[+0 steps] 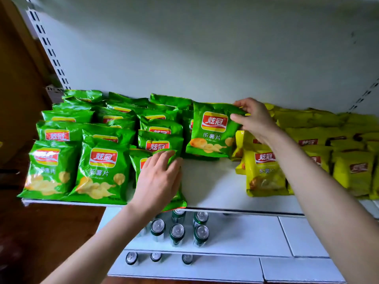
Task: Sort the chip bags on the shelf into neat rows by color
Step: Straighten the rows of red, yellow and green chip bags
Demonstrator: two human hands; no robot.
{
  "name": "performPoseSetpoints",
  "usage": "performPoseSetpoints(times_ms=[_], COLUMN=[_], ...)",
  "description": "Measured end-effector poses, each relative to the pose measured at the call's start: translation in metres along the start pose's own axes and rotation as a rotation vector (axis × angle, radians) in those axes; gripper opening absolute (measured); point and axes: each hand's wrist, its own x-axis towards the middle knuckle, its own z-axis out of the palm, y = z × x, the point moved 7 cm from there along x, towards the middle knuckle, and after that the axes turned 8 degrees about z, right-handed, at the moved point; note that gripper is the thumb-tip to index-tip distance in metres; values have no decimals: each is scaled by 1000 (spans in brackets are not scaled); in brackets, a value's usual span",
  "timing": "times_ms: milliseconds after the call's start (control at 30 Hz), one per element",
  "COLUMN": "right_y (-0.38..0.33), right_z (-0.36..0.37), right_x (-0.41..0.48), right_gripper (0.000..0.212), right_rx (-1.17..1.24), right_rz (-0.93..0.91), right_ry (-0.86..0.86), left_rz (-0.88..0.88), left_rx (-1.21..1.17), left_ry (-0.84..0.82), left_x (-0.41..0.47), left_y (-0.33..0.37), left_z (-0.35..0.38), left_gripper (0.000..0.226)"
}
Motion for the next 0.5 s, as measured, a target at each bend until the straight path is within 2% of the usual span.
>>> performPoseSetpoints(times_ms=[67,167,267,367,500], right_y=[12,22,34,39,27], right_z=[19,42,57,64,60], right_x=[3,8,12,11,-6], right_gripper=[31,33,36,37,50], right_rx=[-69,-229,-358,-413,-483], right_rz=[-20,-63,-42,-60,-142], right_ry=[10,80,122,145,145], left_rz=[14,17,27,20,33], left_rx=[32,58,54,41,63], left_ry=[-47,-192,-268,-292,-275], left_x=[-26,-49,-53,-54,-55], left_y=[-1,-9,-14,-15,-16], left_z=[6,22,32,36,37], left_gripper=[28,37,44,44,45])
